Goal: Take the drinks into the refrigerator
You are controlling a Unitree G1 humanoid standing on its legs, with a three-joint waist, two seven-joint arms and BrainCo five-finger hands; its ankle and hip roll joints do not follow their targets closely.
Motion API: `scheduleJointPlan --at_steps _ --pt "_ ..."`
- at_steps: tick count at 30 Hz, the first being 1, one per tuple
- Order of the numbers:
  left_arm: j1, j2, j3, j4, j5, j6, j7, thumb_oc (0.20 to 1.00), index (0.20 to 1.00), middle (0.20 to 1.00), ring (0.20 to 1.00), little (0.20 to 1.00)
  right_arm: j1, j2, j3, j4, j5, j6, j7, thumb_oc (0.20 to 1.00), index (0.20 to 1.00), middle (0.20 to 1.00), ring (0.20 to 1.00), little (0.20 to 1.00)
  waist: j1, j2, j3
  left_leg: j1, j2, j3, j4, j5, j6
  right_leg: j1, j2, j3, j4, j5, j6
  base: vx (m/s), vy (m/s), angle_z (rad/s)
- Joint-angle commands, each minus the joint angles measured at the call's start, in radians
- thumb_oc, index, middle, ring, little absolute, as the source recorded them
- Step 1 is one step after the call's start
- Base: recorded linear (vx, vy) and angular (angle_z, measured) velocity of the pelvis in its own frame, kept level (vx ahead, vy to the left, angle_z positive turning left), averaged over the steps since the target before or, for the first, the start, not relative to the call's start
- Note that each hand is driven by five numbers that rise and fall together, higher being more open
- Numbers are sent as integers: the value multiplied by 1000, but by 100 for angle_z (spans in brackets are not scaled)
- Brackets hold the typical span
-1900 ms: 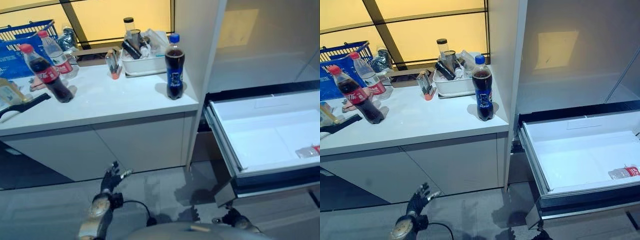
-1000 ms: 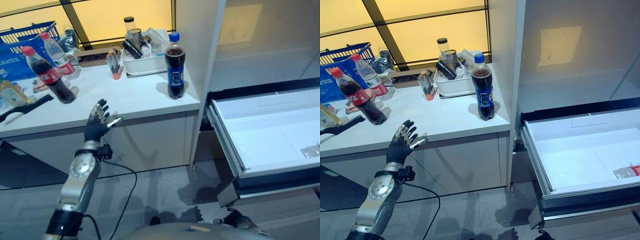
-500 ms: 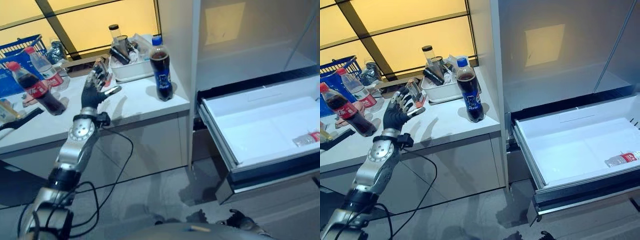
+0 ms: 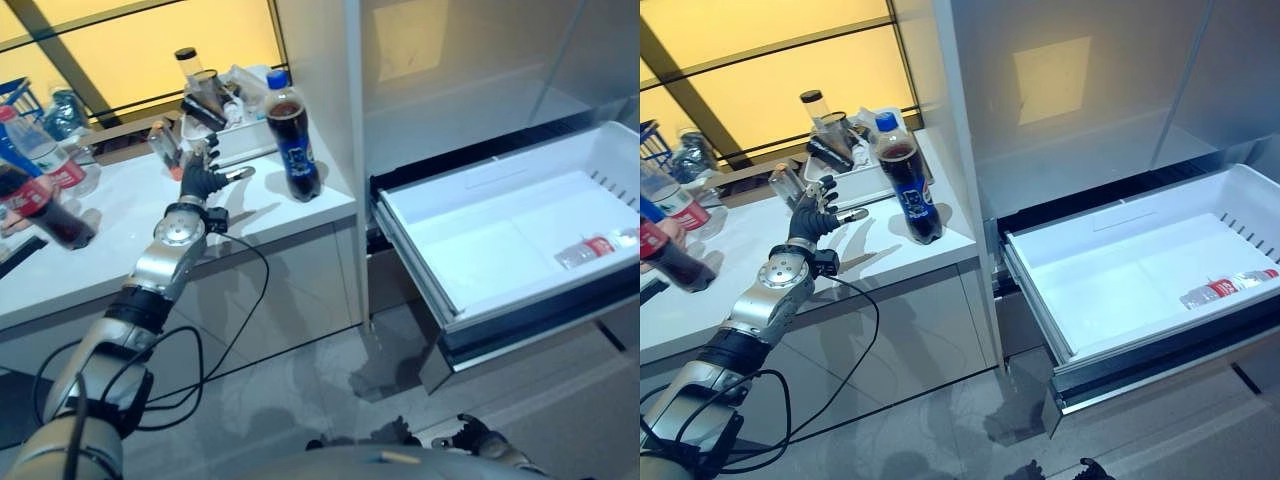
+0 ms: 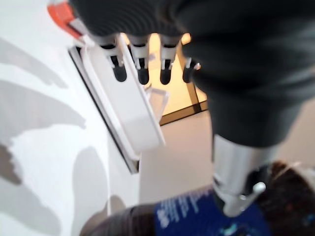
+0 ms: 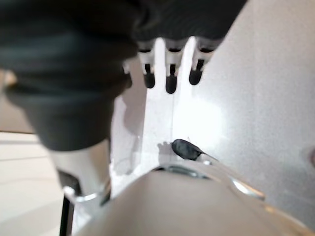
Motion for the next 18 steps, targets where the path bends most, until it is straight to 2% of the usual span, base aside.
scheduleJointPlan --at_steps 1,13,18 --pt "-179 21 23 93 8 -22 9 1000 1000 1000 1000 1000 -14 39 35 6 22 -12 -14 1000 1000 1000 1000 1000 -14 -45 39 22 -35 41 2 -82 29 1 -36 29 10 -43 80 15 0 -11" --pt "-234 -53 6 221 -18 -16 3 1000 1000 1000 1000 1000 -34 21 32 -9 41 -23 -30 1000 1000 1000 1000 1000 -42 -44 69 -9 -30 59 2 -68 23 -39 -34 47 10 -32 78 -11 0 -6" --pt "-258 -58 1 235 -27 -22 12 1000 1000 1000 1000 1000 -45 18 31 -17 49 -27 -37 1000 1000 1000 1000 1000 -49 -41 79 -30 -30 66 2 -60 21 -66 -33 55 10 -22 78 -23 2 -6"
